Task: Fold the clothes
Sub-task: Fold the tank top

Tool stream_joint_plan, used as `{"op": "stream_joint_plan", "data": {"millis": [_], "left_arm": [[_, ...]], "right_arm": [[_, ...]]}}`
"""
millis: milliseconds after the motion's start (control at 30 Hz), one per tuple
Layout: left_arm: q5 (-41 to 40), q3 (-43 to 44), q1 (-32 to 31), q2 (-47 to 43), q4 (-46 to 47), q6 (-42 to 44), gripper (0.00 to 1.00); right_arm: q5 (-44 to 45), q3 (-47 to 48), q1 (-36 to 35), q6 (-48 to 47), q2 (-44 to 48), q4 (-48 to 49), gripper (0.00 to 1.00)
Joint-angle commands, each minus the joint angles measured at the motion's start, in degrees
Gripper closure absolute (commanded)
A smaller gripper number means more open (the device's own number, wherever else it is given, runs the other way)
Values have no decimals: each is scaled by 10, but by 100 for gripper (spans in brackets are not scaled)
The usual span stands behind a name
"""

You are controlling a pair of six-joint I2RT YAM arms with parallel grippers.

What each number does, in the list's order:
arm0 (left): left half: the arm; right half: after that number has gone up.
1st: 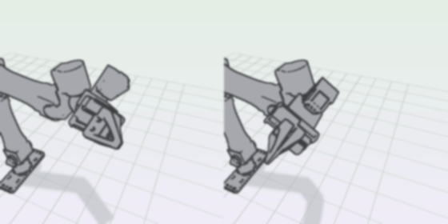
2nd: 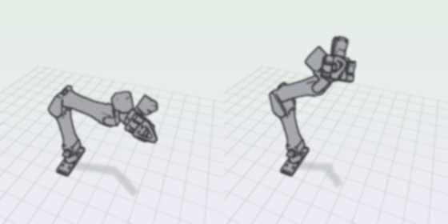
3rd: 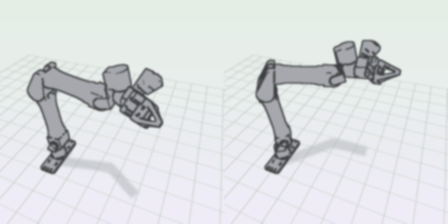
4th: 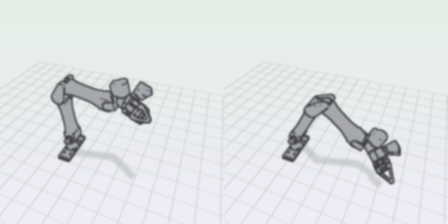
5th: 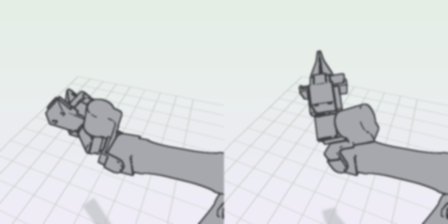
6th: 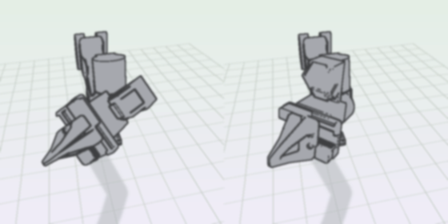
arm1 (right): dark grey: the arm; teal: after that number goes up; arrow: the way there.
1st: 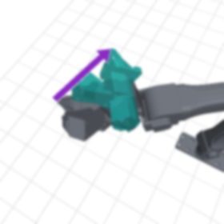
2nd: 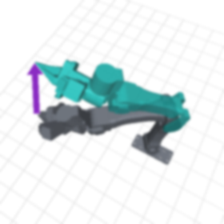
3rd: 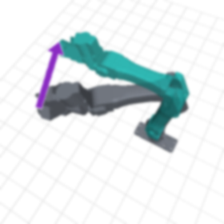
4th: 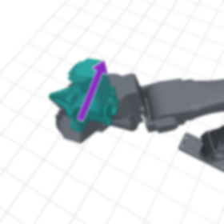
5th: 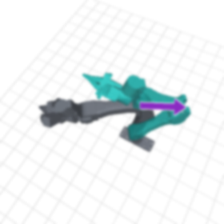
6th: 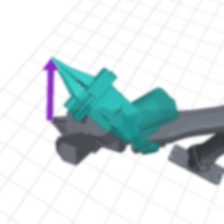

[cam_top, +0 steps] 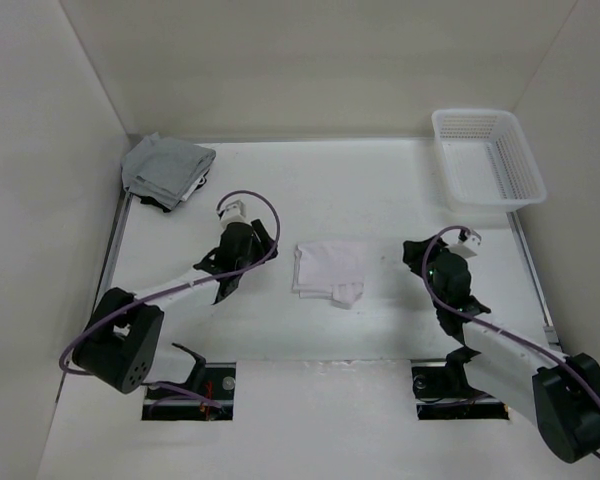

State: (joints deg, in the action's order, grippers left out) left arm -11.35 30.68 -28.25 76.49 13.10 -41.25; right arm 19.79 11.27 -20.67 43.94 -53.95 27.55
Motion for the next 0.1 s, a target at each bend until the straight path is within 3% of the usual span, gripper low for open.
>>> {"op": "stream_joint_plan", "data": {"millis": [0,67], "left_arm": [[7,25,-1,4,22,11,48],[7,25,-3,4,23,12,46]], "right_arm": [[-1,-4,4,4,2,33,54],[-1,-2,2,3,-2,33,53]]}}
